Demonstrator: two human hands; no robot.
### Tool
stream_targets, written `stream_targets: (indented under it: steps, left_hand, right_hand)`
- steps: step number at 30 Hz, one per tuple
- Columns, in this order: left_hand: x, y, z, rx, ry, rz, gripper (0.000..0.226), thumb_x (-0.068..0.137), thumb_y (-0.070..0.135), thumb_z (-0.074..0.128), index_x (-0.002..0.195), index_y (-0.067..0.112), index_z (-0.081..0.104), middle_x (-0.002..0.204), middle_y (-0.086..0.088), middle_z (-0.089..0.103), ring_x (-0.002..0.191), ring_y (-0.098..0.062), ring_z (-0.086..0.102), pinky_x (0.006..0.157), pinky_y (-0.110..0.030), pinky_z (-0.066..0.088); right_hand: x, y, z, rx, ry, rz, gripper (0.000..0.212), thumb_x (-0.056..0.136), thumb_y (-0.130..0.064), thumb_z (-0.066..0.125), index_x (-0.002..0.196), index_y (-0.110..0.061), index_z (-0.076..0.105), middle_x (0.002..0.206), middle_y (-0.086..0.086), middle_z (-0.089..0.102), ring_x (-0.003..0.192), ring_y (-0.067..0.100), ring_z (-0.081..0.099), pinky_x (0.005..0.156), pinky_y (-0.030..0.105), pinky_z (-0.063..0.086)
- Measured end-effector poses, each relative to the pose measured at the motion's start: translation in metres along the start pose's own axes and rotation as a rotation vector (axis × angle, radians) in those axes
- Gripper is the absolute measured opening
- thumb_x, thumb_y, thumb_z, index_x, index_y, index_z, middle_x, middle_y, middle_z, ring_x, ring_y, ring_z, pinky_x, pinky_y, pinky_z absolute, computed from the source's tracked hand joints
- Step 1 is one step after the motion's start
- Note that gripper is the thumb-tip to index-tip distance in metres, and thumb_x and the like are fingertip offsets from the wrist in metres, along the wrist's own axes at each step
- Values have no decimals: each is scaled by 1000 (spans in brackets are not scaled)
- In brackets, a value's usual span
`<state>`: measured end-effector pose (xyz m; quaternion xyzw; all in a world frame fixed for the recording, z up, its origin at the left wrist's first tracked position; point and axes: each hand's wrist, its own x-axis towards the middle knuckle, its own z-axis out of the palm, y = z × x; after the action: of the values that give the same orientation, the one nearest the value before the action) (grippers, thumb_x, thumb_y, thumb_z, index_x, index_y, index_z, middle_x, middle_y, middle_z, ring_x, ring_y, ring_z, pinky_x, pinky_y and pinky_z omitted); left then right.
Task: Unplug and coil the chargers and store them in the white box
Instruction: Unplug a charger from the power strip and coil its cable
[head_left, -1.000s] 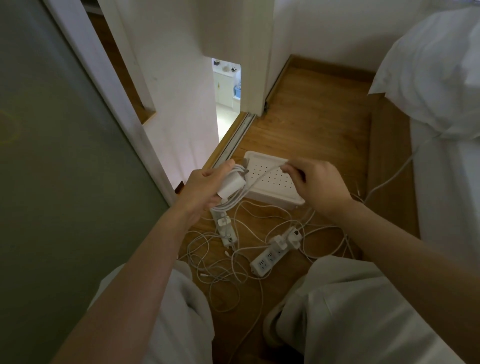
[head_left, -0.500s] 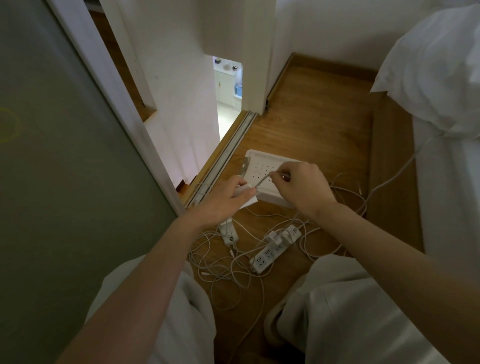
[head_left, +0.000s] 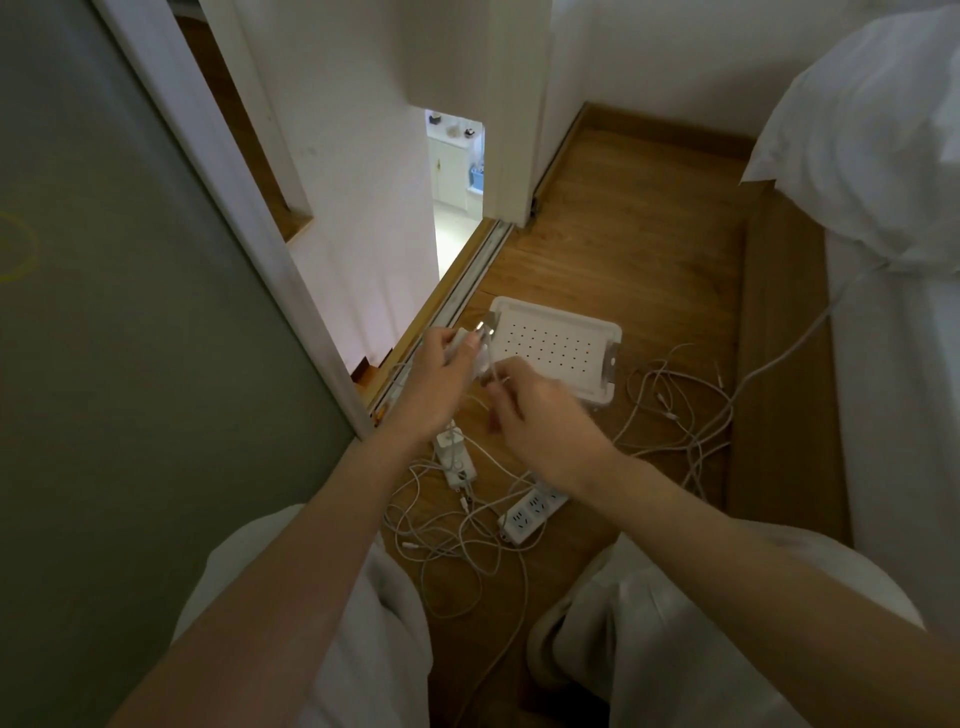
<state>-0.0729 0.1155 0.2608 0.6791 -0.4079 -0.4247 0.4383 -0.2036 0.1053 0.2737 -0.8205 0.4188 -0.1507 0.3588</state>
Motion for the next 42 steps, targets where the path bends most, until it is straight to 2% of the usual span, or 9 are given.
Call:
stream_targets:
  steps: [3, 6, 10, 14, 26, 30, 34, 36, 42]
  left_hand:
    - [0, 6, 5, -106, 56, -118, 22, 100, 42, 31, 111, 23, 33, 90, 5, 46, 77, -7, 51, 55, -19, 48]
    - [-2, 11, 12, -319, 78, -258, 30, 100, 44, 30, 110, 18, 41, 81, -1, 51, 66, -10, 50, 43, -16, 47]
    - [-2, 16, 6, -838, -42, -368, 38, 99, 42, 36, 99, 11, 57, 66, -7, 64, 65, -16, 51, 54, -23, 49]
    - [4, 13, -6, -883, -148, -308, 42, 97, 43, 39, 110, 8, 59, 75, -9, 57, 46, -11, 45, 39, -18, 35]
    - [6, 12, -31, -731, -287, -141, 39, 97, 41, 37, 100, 12, 62, 70, -7, 56, 37, -6, 35, 30, -14, 23]
    - [-1, 14, -26, -263, -357, -48, 41, 99, 39, 31, 108, 13, 61, 58, 2, 53, 36, -2, 40, 32, -12, 28]
    - [-4, 10, -15, 110, -292, -35, 39, 98, 39, 38, 118, 12, 58, 101, -10, 59, 85, -17, 63, 70, -33, 58]
    - [-3, 8, -14, 244, -230, 0, 38, 97, 41, 40, 114, 13, 59, 107, -12, 59, 99, -29, 60, 88, -48, 53]
    - [-2, 7, -13, 443, -78, 144, 21, 99, 41, 34, 106, 27, 49, 99, 3, 54, 83, -11, 55, 59, -20, 43]
  right_hand:
    - [-7, 0, 28, -13, -128, 18, 24, 99, -16, 34, 122, -12, 41, 96, 8, 66, 79, 19, 65, 72, 39, 56]
    - [-15, 7, 47, -35, -203, -11, 32, 97, -9, 35, 129, -11, 35, 100, 13, 66, 86, 26, 64, 77, 43, 53]
    - [-20, 29, 51, -69, -329, -7, 16, 97, -7, 38, 103, -6, 53, 92, 9, 64, 83, 23, 61, 77, 40, 51]
    - [-22, 55, 41, -68, -382, 89, 22, 100, -13, 35, 92, -8, 55, 77, -6, 51, 71, 11, 50, 70, 28, 46]
    - [11, 90, -43, -93, -257, 225, 27, 95, -39, 43, 81, -19, 54, 74, 0, 54, 65, 13, 50, 57, 21, 39]
    - [19, 81, -63, -269, -120, 129, 31, 91, -45, 48, 70, -23, 50, 64, -3, 52, 52, 11, 45, 51, 20, 33]
    - [29, 60, -62, -411, 32, 35, 30, 89, -48, 52, 70, -25, 50, 61, -10, 47, 53, 4, 44, 49, 19, 32]
    - [32, 49, -56, -424, 105, 16, 32, 89, -49, 52, 76, -20, 54, 60, -10, 47, 53, 4, 44, 50, 21, 36]
    - [32, 22, -46, -206, 210, 40, 32, 93, -39, 51, 73, -15, 58, 58, -5, 51, 51, 8, 46, 50, 21, 35]
